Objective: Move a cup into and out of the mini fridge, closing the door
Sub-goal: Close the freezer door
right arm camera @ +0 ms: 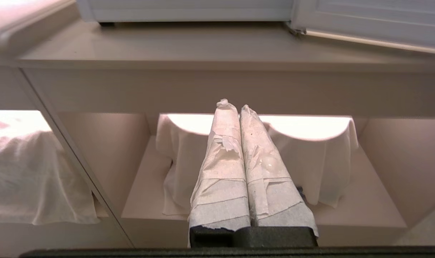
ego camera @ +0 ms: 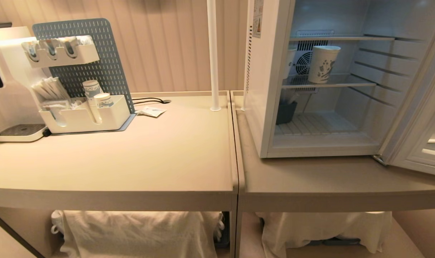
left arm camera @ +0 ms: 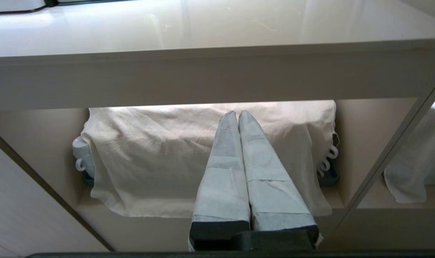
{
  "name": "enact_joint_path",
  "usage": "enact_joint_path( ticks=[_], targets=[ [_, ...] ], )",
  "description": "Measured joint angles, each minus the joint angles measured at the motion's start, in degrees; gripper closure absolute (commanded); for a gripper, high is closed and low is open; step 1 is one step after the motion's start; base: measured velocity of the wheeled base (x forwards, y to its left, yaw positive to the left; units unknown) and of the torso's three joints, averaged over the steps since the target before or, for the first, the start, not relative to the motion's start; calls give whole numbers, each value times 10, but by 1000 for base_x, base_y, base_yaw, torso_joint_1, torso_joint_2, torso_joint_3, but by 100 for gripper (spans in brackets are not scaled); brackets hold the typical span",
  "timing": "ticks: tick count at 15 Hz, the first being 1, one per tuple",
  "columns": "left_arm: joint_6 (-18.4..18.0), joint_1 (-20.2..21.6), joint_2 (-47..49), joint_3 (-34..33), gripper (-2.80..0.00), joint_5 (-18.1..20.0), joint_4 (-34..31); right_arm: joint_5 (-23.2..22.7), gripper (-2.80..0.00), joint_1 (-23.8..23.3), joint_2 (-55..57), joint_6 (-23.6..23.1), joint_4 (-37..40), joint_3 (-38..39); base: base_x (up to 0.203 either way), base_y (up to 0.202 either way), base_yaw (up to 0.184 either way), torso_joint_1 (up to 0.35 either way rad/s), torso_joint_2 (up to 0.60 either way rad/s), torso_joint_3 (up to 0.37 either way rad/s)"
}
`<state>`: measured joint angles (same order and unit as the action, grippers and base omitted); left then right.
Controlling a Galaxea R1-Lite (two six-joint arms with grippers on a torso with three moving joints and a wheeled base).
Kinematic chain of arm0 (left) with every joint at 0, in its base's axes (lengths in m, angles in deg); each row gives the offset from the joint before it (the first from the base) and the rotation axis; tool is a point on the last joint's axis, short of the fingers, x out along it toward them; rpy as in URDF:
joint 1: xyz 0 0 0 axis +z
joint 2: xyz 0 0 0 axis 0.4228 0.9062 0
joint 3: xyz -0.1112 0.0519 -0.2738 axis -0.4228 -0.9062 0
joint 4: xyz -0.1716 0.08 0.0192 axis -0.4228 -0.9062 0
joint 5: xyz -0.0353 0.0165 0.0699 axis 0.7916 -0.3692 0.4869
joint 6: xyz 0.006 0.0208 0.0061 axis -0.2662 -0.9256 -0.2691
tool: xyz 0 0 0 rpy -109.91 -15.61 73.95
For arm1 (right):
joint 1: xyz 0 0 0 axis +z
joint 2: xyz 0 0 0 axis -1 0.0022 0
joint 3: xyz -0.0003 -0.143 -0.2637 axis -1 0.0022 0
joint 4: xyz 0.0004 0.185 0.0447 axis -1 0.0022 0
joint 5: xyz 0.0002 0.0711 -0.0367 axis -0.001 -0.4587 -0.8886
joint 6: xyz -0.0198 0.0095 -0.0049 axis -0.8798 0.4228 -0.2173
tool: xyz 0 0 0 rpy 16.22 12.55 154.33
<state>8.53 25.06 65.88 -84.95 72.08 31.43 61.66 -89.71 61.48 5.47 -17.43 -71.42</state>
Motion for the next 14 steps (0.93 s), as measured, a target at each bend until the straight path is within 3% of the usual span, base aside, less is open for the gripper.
enact_joint_path(
  ticks=[7, 11, 14],
  targets=[
    [-1, 0, 0, 0, 0, 0, -1, -1, 0, 0, 0, -3, 1, 0, -172, 21, -1, 3, 0, 3],
    [0, 0, 0, 0, 0, 0, -2, -1, 0, 0, 0, -4, 1, 0, -2, -12, -2, 1, -3, 1],
    [-26, 0, 0, 0, 0, 7, -2, -1, 0, 0, 0, -2, 0, 0, -2, -151, 0, 0, 5, 1]
  ],
)
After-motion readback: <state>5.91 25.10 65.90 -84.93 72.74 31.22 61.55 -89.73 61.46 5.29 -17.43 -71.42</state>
